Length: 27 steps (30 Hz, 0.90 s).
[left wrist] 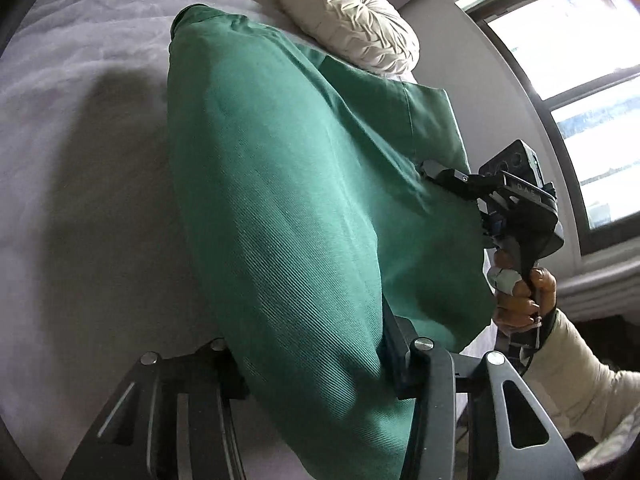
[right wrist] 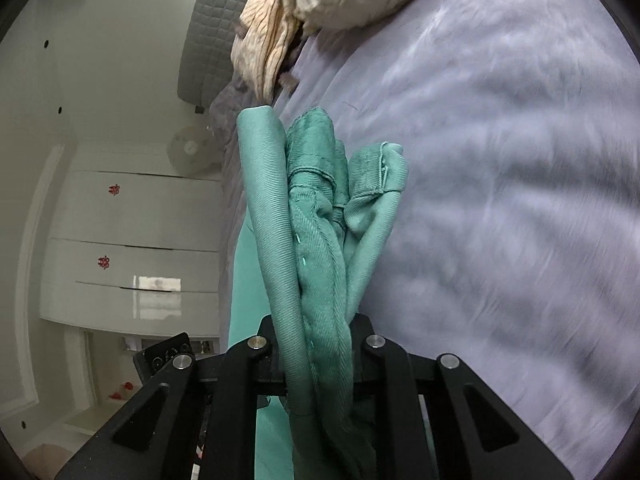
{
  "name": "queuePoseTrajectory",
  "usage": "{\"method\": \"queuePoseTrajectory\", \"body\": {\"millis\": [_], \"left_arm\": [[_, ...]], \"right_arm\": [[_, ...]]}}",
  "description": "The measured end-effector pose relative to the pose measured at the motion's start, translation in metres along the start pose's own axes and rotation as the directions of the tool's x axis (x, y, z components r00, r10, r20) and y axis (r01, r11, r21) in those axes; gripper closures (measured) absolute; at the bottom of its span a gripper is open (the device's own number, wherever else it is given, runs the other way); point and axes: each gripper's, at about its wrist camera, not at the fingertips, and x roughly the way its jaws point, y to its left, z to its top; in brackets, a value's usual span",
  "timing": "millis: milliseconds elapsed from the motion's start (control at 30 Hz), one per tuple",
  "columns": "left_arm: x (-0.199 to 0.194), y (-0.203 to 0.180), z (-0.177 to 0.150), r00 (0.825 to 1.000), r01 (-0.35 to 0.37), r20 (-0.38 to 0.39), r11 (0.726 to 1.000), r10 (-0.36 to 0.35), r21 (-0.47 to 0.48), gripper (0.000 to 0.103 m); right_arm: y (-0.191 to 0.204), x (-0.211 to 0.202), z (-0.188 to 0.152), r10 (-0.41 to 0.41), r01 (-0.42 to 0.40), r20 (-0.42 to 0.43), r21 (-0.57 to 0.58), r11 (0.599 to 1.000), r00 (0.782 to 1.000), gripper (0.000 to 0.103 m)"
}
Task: Fold large clothes
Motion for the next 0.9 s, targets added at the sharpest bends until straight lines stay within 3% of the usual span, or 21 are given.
{"method": "queuePoseTrajectory", "body": {"millis": [267,467,567,633,733,800,900], "left_arm": [[-0.057,0.04,-0.071,0.997,-0.056,-0.061,0.998,0.055,-0.025,0.054],[-0.061,0.082,-0.123,0.99,-0.103,-0.102,0.993,0.096,-0.059,0.054],[-0.046,0.101,-0.134,0.982,-0.142,-0.141,0.985,0.127,-0.096,0.048],[-0.048,0.11,-0.137,0.982,-0.138,-0.149,0.982,0.119,-0.128,0.048],[-0.062,0.107,-0.134,0.983,-0.135,-0.141,0.986,0.12,-0.102,0.048],[-0.073,0.105,-0.131,0.981,-0.152,-0.131,0.985,0.14,-0.084,0.048],[-0.085,0.102,-0.117,0.979,-0.199,-0.053,0.978,0.196,-0.068,0.048]], "right_arm": [[0.023,0.045,-0.085,0.041,-0.039,-0.041,0.055,0.998,0.998,0.085],[0.017,0.085,-0.136,0.052,-0.04,-0.079,0.137,0.99,0.996,0.085],[0.007,0.101,-0.145,-0.006,0.022,-0.101,0.157,0.987,0.995,0.085],[0.004,0.099,-0.142,-0.083,0.1,-0.107,0.167,0.981,0.991,0.078],[0.02,0.084,-0.136,-0.255,0.265,-0.105,0.087,0.96,0.961,0.065],[0.034,0.067,-0.132,-0.335,0.337,-0.06,0.022,0.941,0.94,0.064],[0.057,0.057,-0.121,-0.364,0.364,0.0,-0.038,0.931,0.931,0.064]]}}
